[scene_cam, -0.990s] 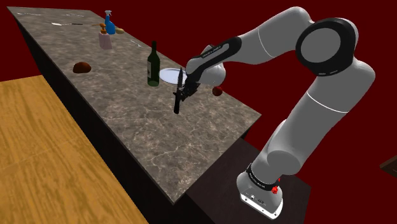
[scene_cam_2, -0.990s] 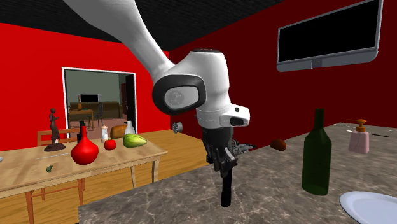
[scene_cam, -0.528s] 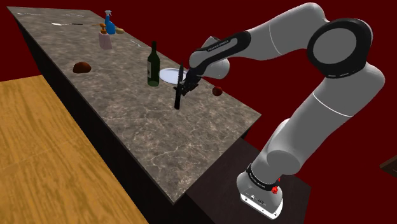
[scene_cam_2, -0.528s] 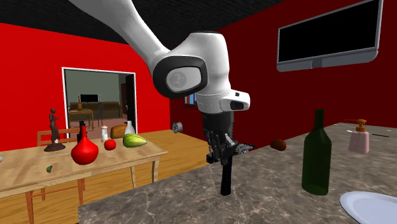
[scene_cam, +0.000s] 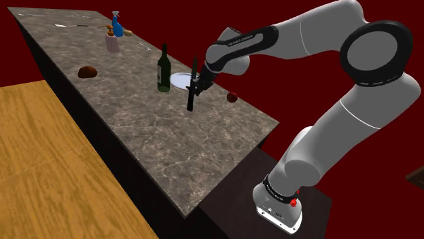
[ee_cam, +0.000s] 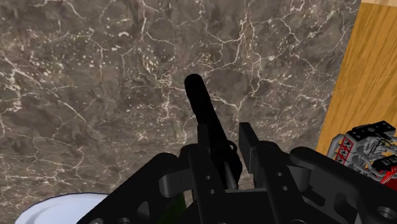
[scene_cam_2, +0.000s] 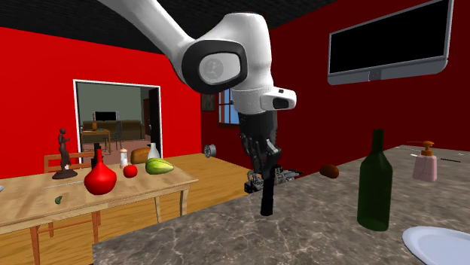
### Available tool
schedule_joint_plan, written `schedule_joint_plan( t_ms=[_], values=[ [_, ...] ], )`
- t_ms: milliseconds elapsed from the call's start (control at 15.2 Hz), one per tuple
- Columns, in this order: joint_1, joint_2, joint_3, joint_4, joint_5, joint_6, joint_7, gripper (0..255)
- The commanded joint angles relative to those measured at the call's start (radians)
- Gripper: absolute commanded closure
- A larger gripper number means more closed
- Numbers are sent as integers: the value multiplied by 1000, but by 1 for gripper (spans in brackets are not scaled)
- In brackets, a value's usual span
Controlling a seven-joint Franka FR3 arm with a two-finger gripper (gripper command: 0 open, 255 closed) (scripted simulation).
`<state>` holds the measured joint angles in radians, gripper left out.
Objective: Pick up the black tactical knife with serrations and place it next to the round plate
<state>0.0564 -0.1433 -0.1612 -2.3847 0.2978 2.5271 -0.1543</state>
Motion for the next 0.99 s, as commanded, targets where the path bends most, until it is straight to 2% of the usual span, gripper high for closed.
schedule_joint_plan(
  t_ms=[0,924],
  values=[
    [-3,-15,2,13,-15,-28,15,255],
    [-20,-95,11,127,-80,-213,87,255]
  ],
)
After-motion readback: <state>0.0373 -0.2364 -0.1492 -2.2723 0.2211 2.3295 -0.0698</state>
